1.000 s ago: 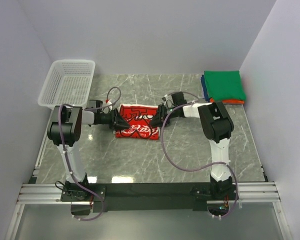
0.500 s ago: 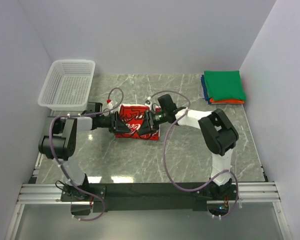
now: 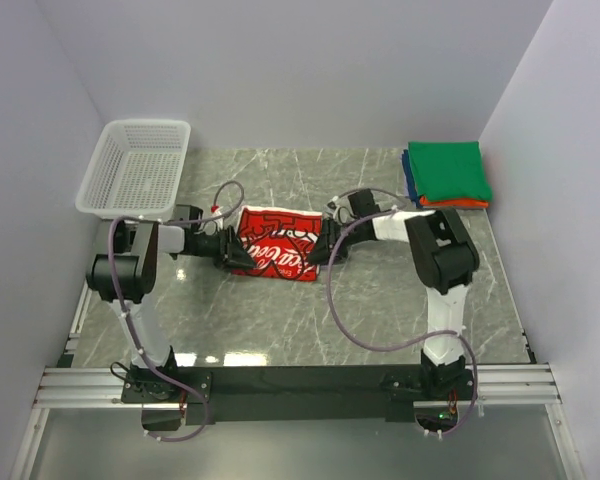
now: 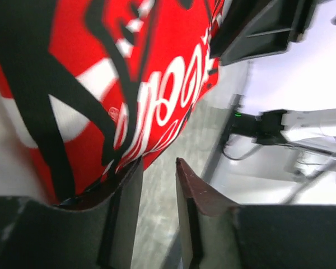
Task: Fold and stack the t-shirts
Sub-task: Neatly place the folded tshirt to the corner
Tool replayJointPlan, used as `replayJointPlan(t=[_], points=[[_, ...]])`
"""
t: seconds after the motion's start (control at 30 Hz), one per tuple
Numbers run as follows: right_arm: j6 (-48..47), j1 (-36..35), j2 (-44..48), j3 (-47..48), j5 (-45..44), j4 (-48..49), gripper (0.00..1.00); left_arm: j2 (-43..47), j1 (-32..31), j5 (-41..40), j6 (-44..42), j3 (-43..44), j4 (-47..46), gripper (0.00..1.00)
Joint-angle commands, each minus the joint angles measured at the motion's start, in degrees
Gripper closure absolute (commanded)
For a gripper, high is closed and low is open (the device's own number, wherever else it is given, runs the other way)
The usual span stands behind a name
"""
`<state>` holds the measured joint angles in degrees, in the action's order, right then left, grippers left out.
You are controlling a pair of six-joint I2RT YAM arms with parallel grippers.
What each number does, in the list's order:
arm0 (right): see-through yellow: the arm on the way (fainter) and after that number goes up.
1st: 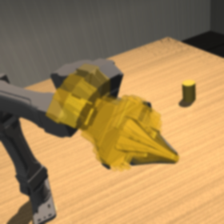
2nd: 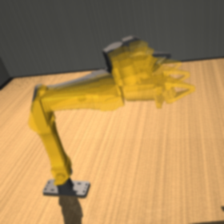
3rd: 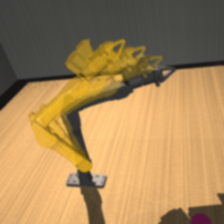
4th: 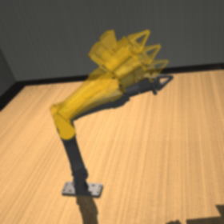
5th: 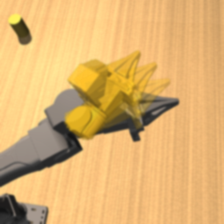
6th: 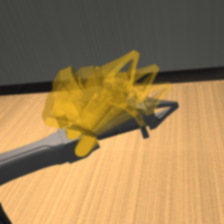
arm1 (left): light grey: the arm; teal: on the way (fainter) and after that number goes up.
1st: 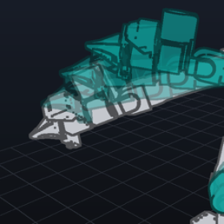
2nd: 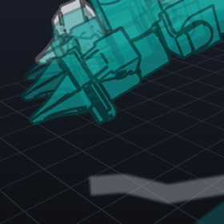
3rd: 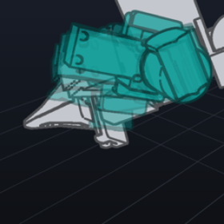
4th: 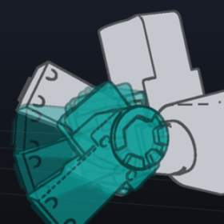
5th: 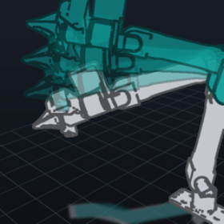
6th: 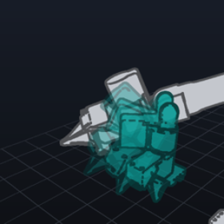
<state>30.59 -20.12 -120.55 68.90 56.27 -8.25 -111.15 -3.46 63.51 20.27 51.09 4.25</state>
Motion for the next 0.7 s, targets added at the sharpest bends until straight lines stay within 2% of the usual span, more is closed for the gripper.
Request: replayJointPlan(t=[0.0, 0.03, 0.1, 0.13, 0.3, 0.33, 0.53, 0.67], points=[[-4.22, 0.61, 11.63, -4.36, -4.85, 0.06, 0.68, 9.95, 0.39, -7.07, -13.29, 4.10, 8.38, 0.59], [-4.13, 1.22, 17.48, -5.96, -6.16, 1.12, 0.67, 12.34, -0.48, -10.39, -15.59, 4.97, 9.45, 0.57], [-3.43, 2.45, 22.62, -10.17, -8.45, 3.40, 0.61, 19.44, -2.33, -15.22, -20.25, 5.25, 11.39, 0.50], [-3.43, 3.24, 26.04, -11.06, -11.16, 3.68, 0.58, 21.75, -5.12, -19.95, -26.88, 5.33, 12.61, 0.46], [-6.42, 6.58, 29.94, -11.68, -18.47, -0.27, 0.45, 31.94, -17.43, -35.45, -45.36, 2.18, 10.18, 0.46], [-6.16, 6.93, 30.02, -11.95, -18.91, -0.27, 0.43, 32.57, -21.37, -37.47, -47.50, 0.69, 7.81, 0.45], [-1.68, 8.78, 28.71, -13.18, -19.09, 1.22, 0.33, 30.30, -34.13, -47.41, -59.02, -2.83, -0.72, 0.45], [3.76, 9.75, 27.13, -14.14, -22.86, 2.19, 0.34, 27.40, -40.21, -49.62, -64.03, -5.12, -6.44, 0.45]])
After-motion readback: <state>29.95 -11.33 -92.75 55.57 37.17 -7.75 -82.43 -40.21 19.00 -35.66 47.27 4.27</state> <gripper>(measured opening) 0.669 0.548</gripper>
